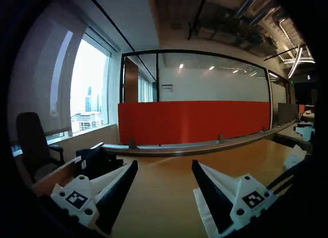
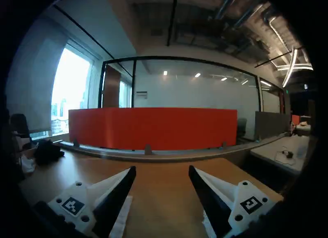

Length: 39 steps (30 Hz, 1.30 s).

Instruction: Fold towel

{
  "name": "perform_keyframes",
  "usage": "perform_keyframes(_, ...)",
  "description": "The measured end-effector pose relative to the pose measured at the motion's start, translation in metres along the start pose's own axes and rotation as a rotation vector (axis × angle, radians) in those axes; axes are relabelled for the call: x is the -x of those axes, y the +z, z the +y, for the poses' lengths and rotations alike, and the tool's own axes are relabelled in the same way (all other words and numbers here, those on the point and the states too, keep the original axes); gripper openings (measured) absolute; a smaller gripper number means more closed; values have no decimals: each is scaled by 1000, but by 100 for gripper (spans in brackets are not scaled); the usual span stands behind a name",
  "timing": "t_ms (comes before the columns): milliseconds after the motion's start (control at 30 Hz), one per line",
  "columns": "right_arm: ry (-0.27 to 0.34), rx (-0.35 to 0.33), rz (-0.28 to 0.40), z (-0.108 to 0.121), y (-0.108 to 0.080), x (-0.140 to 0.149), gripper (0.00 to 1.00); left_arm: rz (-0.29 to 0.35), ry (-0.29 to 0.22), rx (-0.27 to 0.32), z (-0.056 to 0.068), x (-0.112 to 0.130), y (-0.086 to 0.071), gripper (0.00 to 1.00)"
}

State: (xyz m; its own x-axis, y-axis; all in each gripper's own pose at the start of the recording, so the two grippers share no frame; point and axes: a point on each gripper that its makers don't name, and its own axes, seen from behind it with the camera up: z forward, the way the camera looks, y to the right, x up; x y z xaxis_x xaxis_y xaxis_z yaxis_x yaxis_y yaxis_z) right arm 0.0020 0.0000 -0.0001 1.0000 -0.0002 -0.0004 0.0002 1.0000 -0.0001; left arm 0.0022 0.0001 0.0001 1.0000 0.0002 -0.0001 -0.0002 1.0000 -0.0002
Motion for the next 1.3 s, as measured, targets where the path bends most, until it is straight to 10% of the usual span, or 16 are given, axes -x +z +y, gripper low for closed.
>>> perform_keyframes(533,-16,-5,8,-3,-9,-88,99,-36,-11,40,10,-71,-4,98)
perform_keyframes(1300,-120,-357,-204,-82,-16,-65,100,-204,71,336,65,-63,-17,98)
